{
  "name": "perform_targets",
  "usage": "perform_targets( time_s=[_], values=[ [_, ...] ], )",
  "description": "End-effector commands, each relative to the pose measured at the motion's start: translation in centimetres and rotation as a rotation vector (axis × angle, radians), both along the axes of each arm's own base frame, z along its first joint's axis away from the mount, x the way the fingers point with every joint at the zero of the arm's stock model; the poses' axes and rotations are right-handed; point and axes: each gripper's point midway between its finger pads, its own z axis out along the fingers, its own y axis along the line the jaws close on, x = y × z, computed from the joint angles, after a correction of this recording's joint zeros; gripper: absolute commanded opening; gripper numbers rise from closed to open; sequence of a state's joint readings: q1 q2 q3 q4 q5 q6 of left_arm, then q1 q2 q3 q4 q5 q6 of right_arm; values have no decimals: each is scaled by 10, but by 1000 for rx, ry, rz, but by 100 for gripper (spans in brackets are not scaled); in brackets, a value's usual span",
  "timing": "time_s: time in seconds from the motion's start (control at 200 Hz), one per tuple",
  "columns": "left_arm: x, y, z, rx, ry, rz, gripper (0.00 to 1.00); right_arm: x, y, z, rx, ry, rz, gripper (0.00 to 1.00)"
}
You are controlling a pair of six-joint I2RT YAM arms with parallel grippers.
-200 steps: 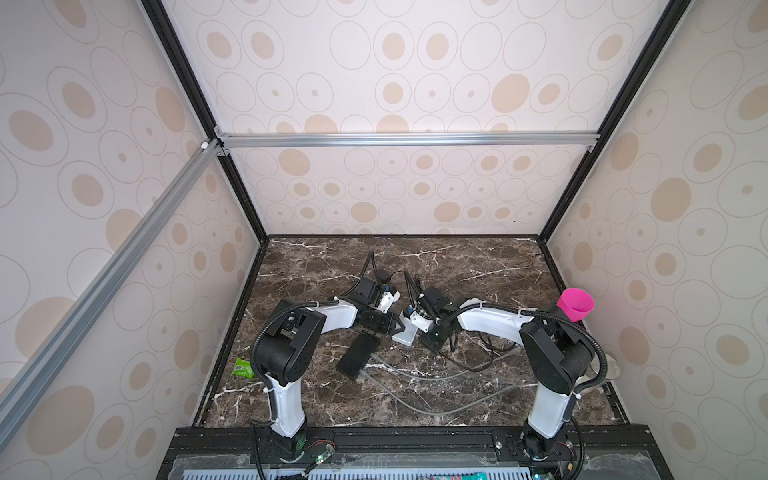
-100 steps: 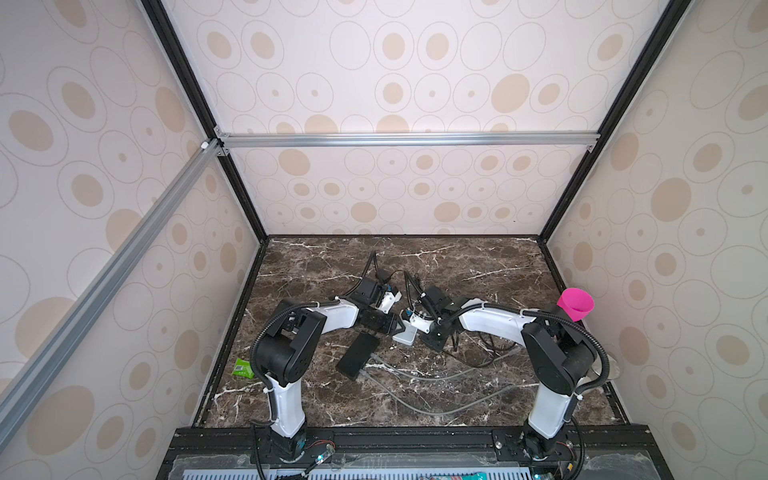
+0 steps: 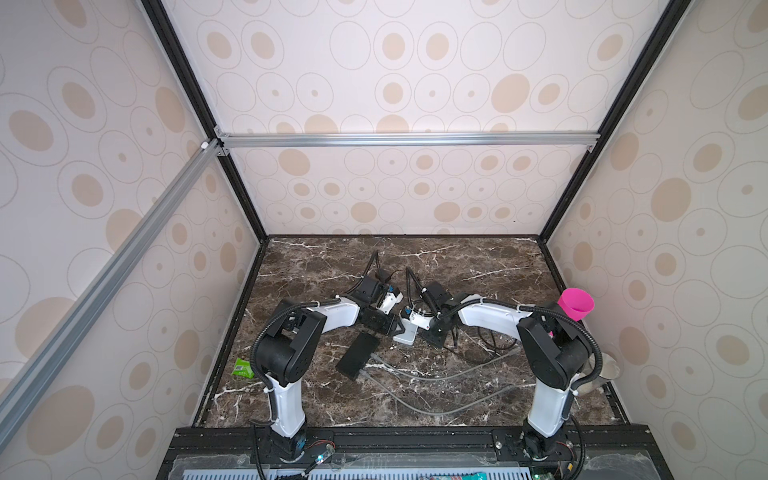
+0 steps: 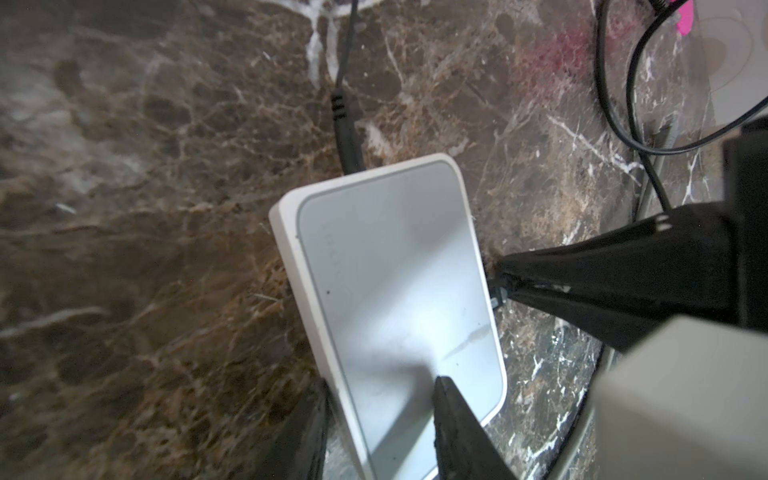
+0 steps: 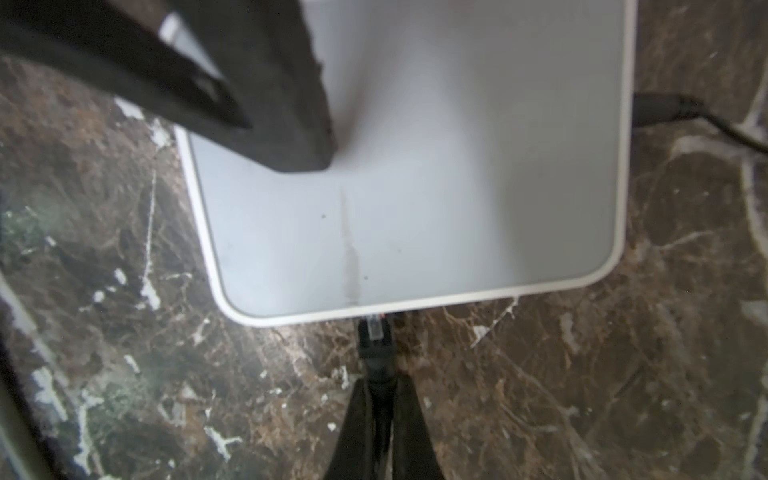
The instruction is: Insert the plug into the switch port
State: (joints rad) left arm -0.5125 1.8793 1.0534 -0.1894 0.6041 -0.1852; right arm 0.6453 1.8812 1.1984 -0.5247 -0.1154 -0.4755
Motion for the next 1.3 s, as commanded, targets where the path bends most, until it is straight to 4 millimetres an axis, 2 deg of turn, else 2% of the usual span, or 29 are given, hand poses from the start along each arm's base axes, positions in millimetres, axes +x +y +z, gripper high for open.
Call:
perform_targets(
  time_s=[0.0, 0.15, 0.25, 0.44, 0.575, 0.72, 0.94, 1.06, 1.16, 1.29],
  values=[
    [-60, -5, -34, 70, 165, -130, 40, 36, 55, 28, 216, -93, 5, 0],
    [-68, -12, -33, 55, 161, -154, 40, 40, 75, 38, 301, -61, 16, 0],
    [-72, -15, -30, 40, 154, -177, 40, 36, 88, 46, 367, -56, 76, 0],
    [-73, -22, -21, 5, 135, -245, 40, 31, 97, 50, 403, -92, 221, 0],
    [-69, -28, -16, -7, 118, -298, 41, 42, 106, 61, 424, -170, 284, 0],
    [-69, -33, -12, -23, 116, -333, 41, 63, 117, 71, 448, -254, 271, 0],
    [-88, -40, -14, -32, 125, -394, 40, 87, 131, 74, 397, -393, 200, 0],
    [-93, -44, -17, -18, 123, -415, 40, 77, 145, 78, 422, -428, 284, 0],
    [-90, -47, -14, -24, 102, -411, 40, 54, 155, 78, 461, -351, 389, 0],
    [-85, -48, -8, -21, 72, -416, 40, 22, 156, 81, 541, -273, 490, 0]
  ],
)
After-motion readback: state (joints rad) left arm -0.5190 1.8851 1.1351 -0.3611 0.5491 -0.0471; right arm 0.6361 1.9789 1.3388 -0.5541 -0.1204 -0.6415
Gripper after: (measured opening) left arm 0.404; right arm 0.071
